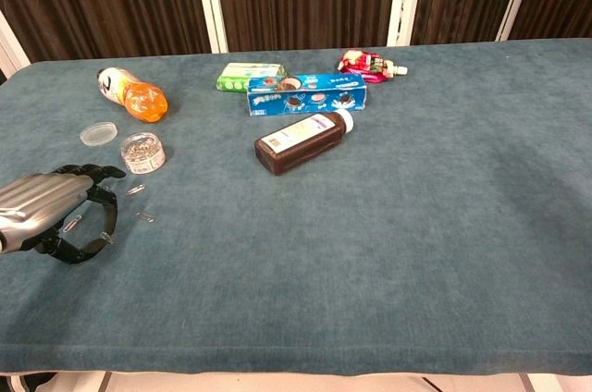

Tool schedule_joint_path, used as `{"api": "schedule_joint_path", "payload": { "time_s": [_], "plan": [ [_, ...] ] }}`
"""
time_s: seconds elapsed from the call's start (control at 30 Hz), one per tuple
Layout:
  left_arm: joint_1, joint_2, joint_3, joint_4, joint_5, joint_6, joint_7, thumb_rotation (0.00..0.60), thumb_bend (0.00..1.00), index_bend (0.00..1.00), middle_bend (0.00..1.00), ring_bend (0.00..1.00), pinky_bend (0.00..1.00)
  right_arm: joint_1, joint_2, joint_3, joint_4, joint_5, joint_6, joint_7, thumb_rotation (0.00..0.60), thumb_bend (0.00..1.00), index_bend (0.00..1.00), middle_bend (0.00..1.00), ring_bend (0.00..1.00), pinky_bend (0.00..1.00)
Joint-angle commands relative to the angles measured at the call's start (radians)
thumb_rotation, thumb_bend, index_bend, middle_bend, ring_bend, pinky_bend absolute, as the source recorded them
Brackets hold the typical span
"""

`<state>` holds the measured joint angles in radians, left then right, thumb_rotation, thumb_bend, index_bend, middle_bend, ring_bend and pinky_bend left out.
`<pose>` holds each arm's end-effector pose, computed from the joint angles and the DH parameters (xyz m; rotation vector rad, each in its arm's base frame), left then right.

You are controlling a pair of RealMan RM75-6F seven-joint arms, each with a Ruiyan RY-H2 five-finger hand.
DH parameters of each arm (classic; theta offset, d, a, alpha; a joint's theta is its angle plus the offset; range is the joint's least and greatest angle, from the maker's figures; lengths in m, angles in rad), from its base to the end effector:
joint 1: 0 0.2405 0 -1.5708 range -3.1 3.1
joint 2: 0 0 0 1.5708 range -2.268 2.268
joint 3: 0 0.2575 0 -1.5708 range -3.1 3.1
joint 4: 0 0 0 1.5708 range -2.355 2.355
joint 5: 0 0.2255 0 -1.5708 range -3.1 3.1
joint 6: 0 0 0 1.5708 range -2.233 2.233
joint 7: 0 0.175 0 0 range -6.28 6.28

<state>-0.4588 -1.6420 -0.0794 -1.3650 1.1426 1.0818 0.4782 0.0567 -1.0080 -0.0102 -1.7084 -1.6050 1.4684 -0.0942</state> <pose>-0.2529 0.3067 -0.0621 -1.7344 -0.9671 -0.6463 -0.3035 -0.1890 0.1522 1.5355 -0.8478 0.8088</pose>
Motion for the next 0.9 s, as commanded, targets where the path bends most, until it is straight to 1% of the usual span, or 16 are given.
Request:
{"api": "schedule_joint_path", "payload": {
  "time_s": [0.03,0.43,0.5,0.73,0.9],
  "plan": [
    [0.000,-0.001,0.001,0.001,0.001,0.003,0.001,0.600,0.34,0.54,0.06,0.00,0.03,0.000,0.000,0.001,0.000,0.000,0.001,0.001,0.600,0.37,0.00,0.00,0.00,0.12],
    [-0.001,-0.004,0.004,0.002,-0.003,0.000,0.000,0.600,0.34,0.56,0.06,0.00,0.03,0.003,-0.003,0.000,-0.001,0.001,-0.005,-0.006,0.600,0.37,0.00,0.00,0.00,0.12],
    [-0.002,-0.007,0.004,0.006,-0.002,0.001,-0.004,0.600,0.34,0.59,0.06,0.00,0.03,0.002,-0.002,0.001,-0.001,0.001,-0.003,-0.005,0.600,0.37,0.00,0.00,0.00,0.12],
    [-0.004,-0.016,0.000,0.018,-0.005,0.001,-0.011,0.600,0.33,0.74,0.12,0.00,0.03,0.001,-0.001,0.001,0.001,0.001,0.000,0.000,0.600,0.37,0.00,0.00,0.00,0.12],
    [0.003,-0.026,-0.003,0.028,0.006,0.024,-0.023,0.600,0.34,0.81,0.16,0.00,0.03,0.000,0.000,0.001,0.001,0.000,0.002,0.003,0.600,0.37,0.00,0.00,0.00,0.12]
  ]
}}
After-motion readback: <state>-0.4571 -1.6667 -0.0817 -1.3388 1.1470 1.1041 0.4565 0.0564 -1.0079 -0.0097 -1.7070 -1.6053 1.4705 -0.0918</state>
